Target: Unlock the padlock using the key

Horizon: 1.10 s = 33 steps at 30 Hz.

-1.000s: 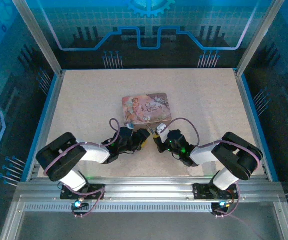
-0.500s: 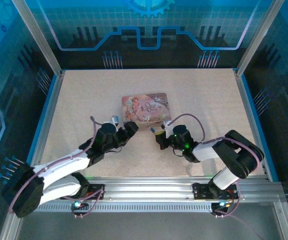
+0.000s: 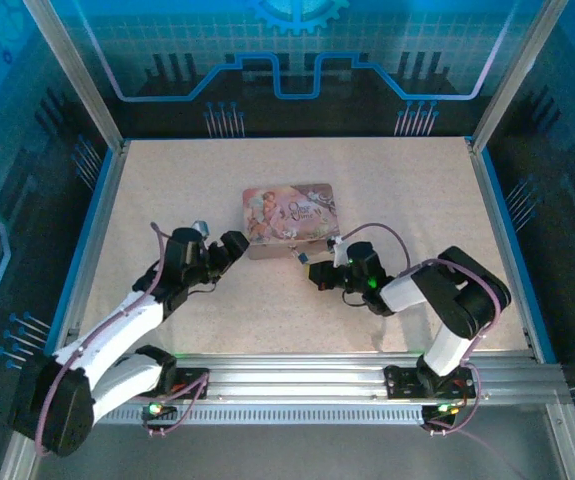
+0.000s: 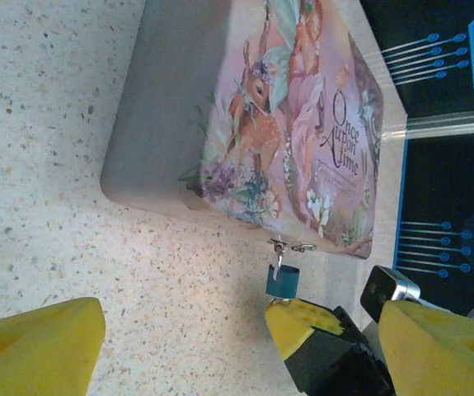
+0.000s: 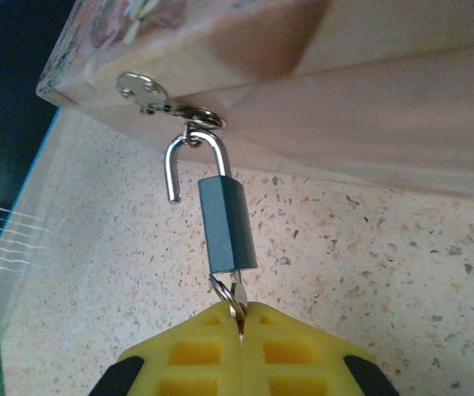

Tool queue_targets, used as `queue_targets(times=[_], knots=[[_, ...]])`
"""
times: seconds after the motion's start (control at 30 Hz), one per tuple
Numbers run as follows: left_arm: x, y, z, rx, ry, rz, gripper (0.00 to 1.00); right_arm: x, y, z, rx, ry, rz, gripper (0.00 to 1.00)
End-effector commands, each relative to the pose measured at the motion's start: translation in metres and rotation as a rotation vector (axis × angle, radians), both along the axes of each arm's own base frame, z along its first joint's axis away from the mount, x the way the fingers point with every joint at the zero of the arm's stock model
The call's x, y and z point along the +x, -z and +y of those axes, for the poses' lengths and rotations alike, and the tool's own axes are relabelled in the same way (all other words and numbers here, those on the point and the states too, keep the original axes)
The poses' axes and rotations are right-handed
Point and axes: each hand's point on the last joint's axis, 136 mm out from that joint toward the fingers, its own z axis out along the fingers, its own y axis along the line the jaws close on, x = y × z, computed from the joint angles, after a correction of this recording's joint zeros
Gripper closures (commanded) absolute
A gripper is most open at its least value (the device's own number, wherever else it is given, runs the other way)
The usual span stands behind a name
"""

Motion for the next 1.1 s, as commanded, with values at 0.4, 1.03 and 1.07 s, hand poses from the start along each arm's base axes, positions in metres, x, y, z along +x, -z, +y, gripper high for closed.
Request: queue_targets(times=[0.4, 1.03, 1.07], knots=[[0.044, 0.002, 0.011, 0.063, 0.105, -0.023, 0.11, 0.003, 0.003, -0.010, 0.005, 0.000, 0.040, 0.67], [0.090, 0.021, -0.022, 0.008, 0.297, 0.009, 0.14, 0.046, -0.052, -0.018, 0.092, -0.084, -0.054, 0.35], [0.089, 0.021, -0.027, 0.000, 0.308, 0.007, 0.15, 0.050, -0.053, -0.017, 0.091, -0.085, -0.059, 0.35]])
